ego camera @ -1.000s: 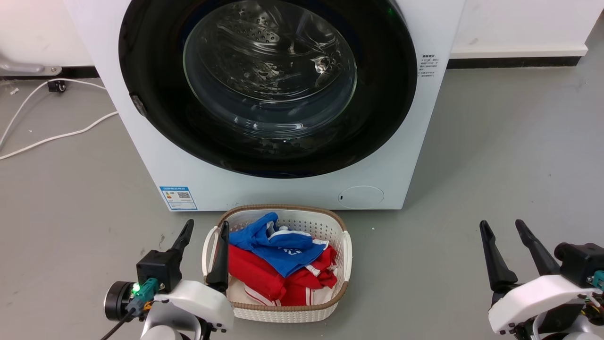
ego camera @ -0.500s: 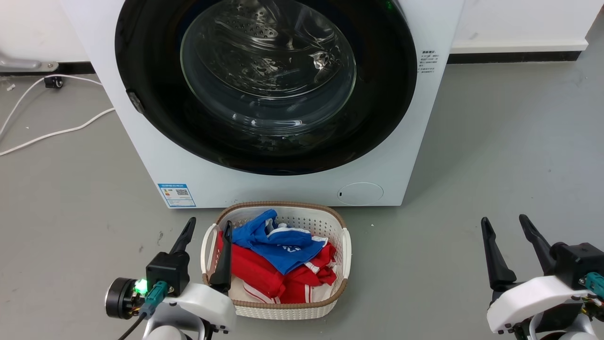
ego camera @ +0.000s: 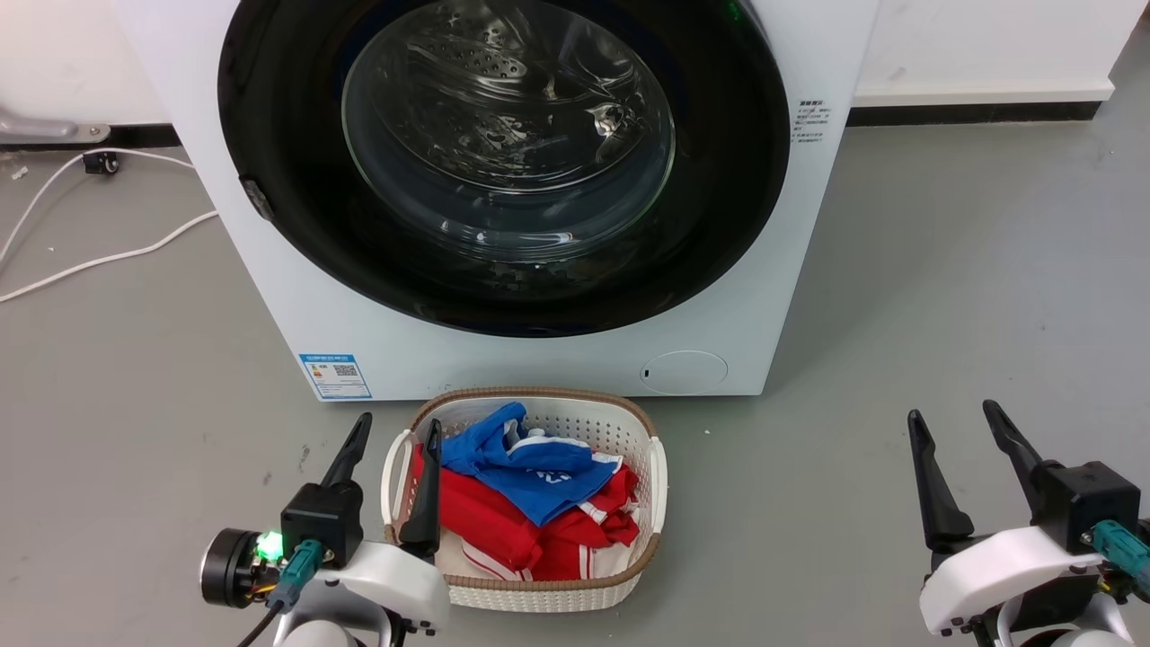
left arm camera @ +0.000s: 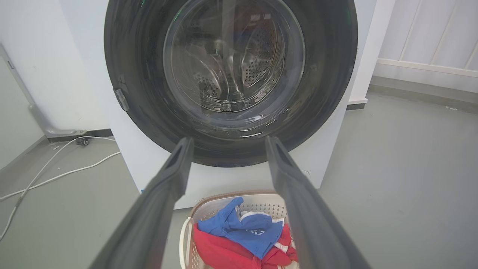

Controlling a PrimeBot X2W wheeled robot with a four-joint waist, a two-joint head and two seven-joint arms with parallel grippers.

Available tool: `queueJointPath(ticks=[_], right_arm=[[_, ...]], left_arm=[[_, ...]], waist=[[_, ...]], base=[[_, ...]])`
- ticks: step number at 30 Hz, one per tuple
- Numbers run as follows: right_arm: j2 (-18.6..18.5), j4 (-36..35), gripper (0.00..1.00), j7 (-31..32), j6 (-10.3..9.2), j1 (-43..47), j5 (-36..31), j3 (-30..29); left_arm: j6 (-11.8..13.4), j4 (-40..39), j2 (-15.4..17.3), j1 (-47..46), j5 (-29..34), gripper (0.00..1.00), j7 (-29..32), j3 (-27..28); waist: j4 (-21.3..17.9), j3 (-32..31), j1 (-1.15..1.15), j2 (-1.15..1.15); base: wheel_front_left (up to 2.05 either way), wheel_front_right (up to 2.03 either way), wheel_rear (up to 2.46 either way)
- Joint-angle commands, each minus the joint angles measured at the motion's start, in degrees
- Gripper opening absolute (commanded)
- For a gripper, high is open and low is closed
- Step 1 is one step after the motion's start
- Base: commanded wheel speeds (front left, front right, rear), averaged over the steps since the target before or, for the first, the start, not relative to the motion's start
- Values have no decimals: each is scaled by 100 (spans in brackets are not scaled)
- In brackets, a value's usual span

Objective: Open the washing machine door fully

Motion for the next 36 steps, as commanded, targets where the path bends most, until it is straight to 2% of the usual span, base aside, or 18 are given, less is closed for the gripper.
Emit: queueJointPath(ticks=[1,21,22,32,36], right_arm=[[26,-38,100,-47,0,-1,-117,-6],[108,123,100,-175,0,-25,203,-132],[110,136,0,-166,0,-33,250,-133],[120,287,0,-140,0,-95,1320,-355],[122,467,0,-168,0,-237,2110,-546]], left_arm=[[2,27,0,4,88,100,-43,-6],[-5,180,-73,-6,-95,100,-40,70],[0,182,-72,-9,-96,100,-40,71],[56,178,-91,21,-141,100,-40,116],[73,160,-98,8,-154,100,-40,133]], waist=[[1,3,0,0],[11,-11,0,0],[13,-11,0,0],[6,-25,0,0],[-10,-12,0,0]], base=[[0,0,0],[0,0,0],[0,0,0],[0,0,0],[0,0,0]])
